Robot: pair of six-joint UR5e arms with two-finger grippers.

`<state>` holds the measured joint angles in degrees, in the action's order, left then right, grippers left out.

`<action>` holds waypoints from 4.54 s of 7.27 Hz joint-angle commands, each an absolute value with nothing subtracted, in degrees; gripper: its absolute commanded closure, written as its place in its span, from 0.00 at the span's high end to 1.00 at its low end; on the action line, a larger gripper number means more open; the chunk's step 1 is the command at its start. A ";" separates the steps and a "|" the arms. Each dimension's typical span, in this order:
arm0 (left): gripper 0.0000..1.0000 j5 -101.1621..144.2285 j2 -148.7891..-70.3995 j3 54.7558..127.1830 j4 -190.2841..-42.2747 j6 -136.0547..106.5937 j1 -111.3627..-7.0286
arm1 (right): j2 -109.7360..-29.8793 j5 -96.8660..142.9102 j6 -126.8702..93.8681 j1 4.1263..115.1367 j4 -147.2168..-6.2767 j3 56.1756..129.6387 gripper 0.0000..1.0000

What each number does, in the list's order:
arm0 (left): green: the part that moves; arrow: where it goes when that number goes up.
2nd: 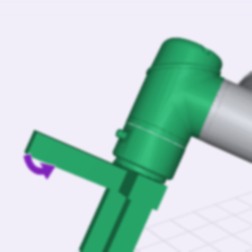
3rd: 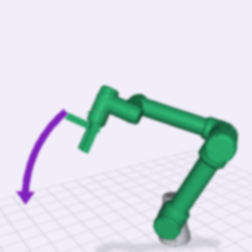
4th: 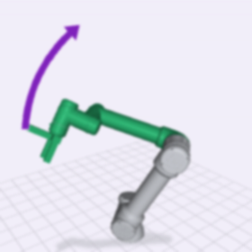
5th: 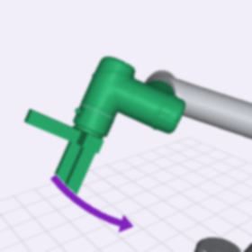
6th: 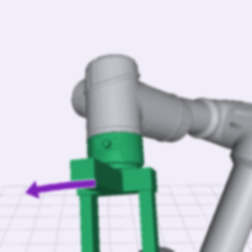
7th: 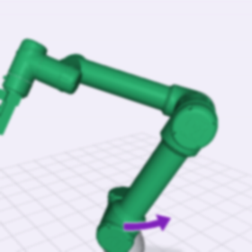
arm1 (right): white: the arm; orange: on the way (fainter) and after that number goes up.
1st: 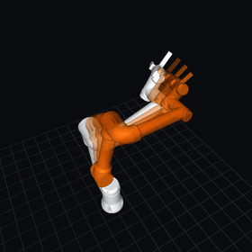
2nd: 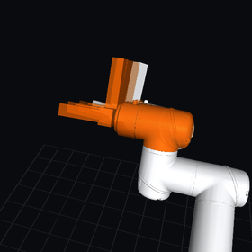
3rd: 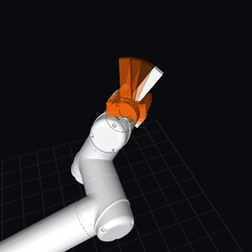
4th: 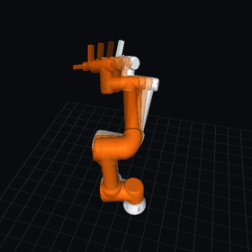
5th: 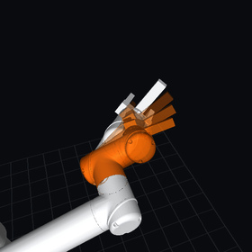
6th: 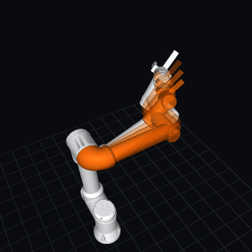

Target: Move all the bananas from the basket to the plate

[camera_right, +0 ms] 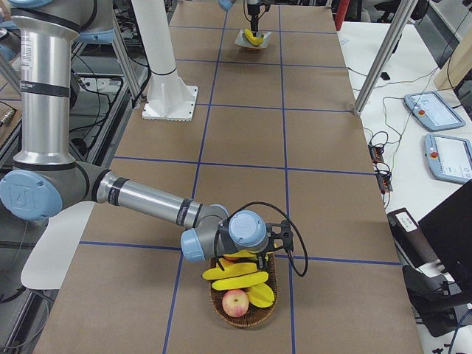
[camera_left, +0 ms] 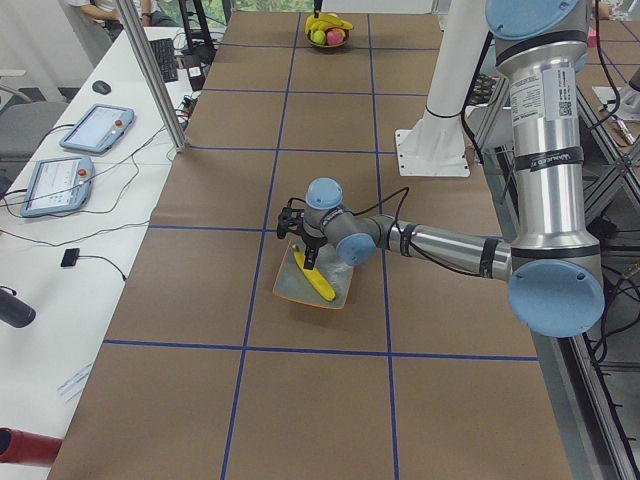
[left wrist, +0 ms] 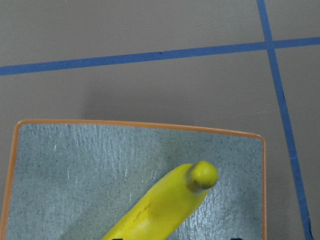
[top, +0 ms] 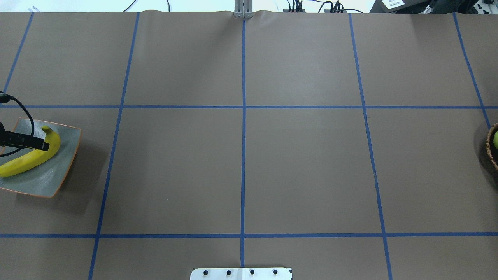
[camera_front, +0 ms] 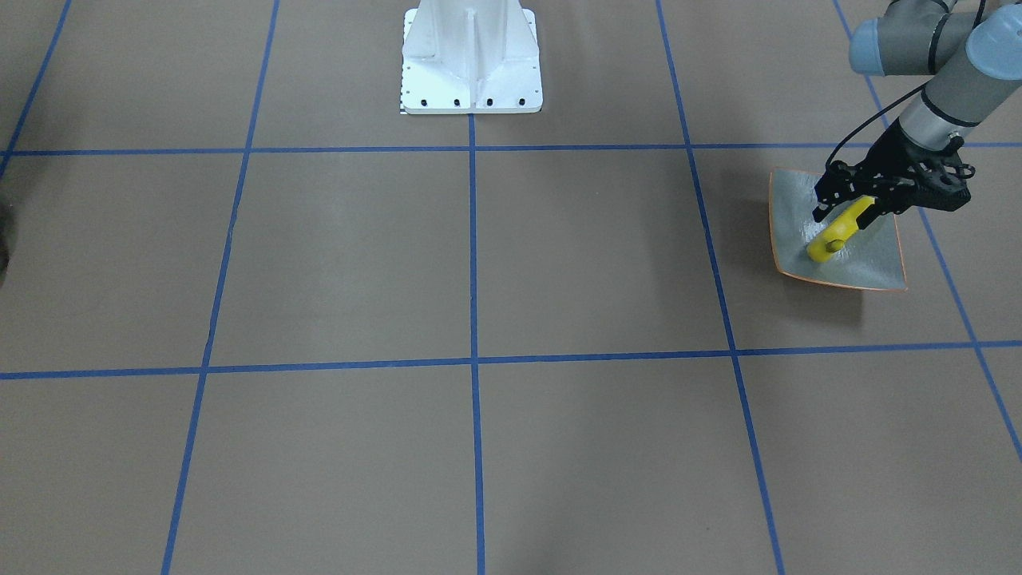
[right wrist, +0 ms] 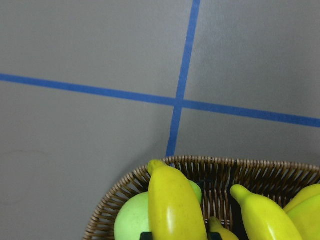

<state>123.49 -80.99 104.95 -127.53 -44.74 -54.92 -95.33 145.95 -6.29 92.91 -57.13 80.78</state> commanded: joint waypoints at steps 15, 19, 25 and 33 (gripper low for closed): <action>0.99 124.67 -129.53 96.77 -127.71 -70.40 -35.36 | -68.22 125.00 -81.63 47.93 -59.85 105.12 0.00; 0.99 124.19 -133.24 95.02 -127.79 -73.74 -31.99 | -66.97 119.71 -84.81 43.16 -59.85 107.04 0.00; 0.96 122.78 -136.14 91.67 -127.97 -73.48 -31.82 | -64.86 120.32 -83.76 42.37 -59.94 108.45 0.00; 0.00 122.78 -135.62 92.29 -128.32 -74.62 -31.03 | -65.38 120.23 -84.19 41.31 -55.57 108.64 1.00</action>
<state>122.78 -135.70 92.21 -128.29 -74.29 -31.06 -64.86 119.86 -83.85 41.61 -57.86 108.91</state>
